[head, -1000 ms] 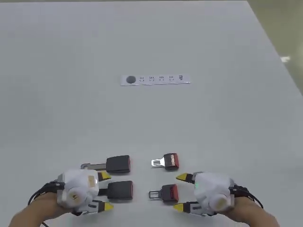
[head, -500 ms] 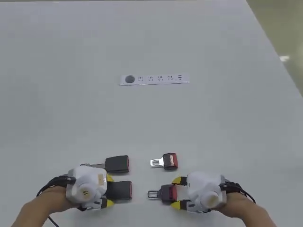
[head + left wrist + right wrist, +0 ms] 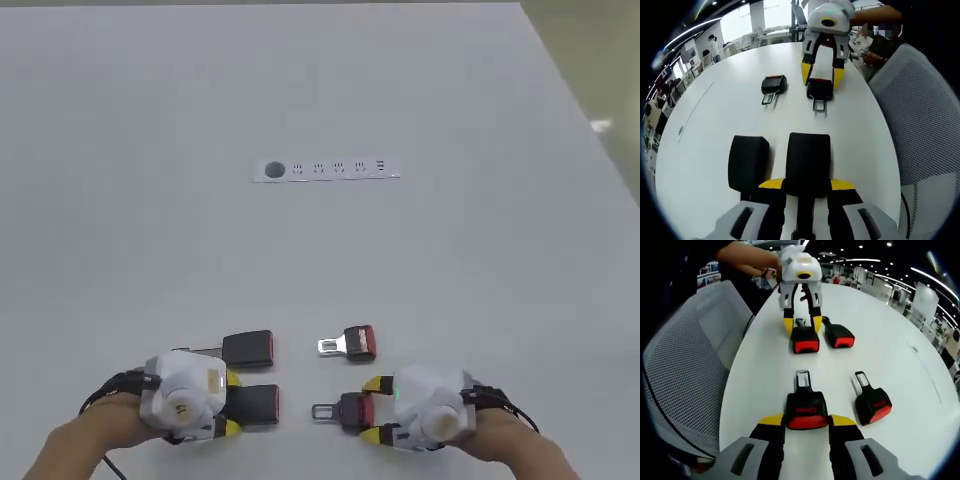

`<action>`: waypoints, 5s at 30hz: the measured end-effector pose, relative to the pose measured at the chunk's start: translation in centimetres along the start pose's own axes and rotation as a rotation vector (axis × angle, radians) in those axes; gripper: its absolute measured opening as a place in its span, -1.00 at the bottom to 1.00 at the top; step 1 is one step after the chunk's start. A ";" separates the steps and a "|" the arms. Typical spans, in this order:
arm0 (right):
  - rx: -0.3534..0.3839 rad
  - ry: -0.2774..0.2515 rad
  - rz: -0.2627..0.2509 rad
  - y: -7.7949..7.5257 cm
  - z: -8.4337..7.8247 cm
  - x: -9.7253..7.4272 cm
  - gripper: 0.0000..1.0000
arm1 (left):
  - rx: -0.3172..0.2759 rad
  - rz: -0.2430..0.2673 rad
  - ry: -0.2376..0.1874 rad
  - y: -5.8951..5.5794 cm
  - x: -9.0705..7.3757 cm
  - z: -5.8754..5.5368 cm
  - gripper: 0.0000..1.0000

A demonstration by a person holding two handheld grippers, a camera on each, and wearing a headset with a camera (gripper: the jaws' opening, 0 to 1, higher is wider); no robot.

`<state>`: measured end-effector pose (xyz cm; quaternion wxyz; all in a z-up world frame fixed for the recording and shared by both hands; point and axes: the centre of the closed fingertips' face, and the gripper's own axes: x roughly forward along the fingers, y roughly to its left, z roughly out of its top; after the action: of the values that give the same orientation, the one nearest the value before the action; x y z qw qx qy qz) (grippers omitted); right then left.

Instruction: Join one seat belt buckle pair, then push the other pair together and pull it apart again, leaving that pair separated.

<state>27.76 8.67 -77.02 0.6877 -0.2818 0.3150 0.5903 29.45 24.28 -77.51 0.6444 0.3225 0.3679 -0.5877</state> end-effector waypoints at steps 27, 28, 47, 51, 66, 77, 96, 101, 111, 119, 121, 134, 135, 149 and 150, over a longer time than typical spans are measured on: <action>-0.009 0.011 0.000 -0.6 1.3 0.2 -0.40 | -0.014 -0.007 0.018 -0.1 -0.2 0.2 -0.34; -0.010 0.011 0.000 -0.5 1.4 0.2 -0.40 | -0.014 -0.008 0.019 0.0 -0.1 0.1 -0.34; -0.025 0.007 0.009 -1.0 2.4 1.7 -0.40 | -0.035 -0.004 0.039 0.1 0.1 -0.2 -0.35; -0.026 0.007 0.010 -1.0 2.6 2.0 -0.40 | -0.032 -0.006 0.044 0.0 0.1 -0.1 -0.35; -0.031 -0.006 0.016 -1.1 4.0 3.0 -0.40 | -0.044 -0.006 0.049 -0.1 0.0 0.1 -0.35; -0.040 -0.011 0.024 -0.9 4.6 3.8 -0.40 | -0.047 -0.005 0.051 -0.1 0.0 0.1 -0.35; -0.067 -0.019 0.031 -0.8 5.1 4.0 -0.42 | -0.053 0.007 0.054 -0.1 -0.1 0.3 -0.36; -0.055 -0.021 0.032 -0.7 5.2 3.8 -0.43 | -0.056 0.009 0.048 -0.1 -0.1 0.3 -0.36; -0.052 -0.024 0.033 -0.8 5.2 4.2 -0.44 | -0.045 0.005 0.046 -0.1 -0.1 0.4 -0.37; -0.056 -0.022 0.041 -0.7 5.5 4.2 -0.45 | -0.043 0.003 0.045 -0.1 -0.1 0.5 -0.37; -0.057 -0.023 0.041 -0.8 5.4 4.4 -0.46 | -0.045 0.004 0.046 -0.1 -0.1 0.5 -0.37; -0.048 -0.029 0.046 -0.6 6.4 5.2 -0.46 | -0.051 0.006 0.045 0.0 -0.1 0.4 -0.38; -0.044 -0.030 0.046 -0.6 6.4 5.2 -0.46 | -0.051 0.006 0.047 0.0 -0.1 0.4 -0.38; -0.044 -0.020 0.035 -0.5 6.4 5.2 -0.45 | -0.039 0.003 0.054 -0.2 0.1 0.3 -0.38; -0.039 -0.022 0.035 -0.5 6.4 5.2 -0.45 | -0.036 0.002 0.056 -0.2 0.1 0.2 -0.38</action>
<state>29.46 16.76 -76.86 0.6750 -0.2834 0.3007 0.6112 29.33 24.01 -77.46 0.6403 0.3274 0.3961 -0.5709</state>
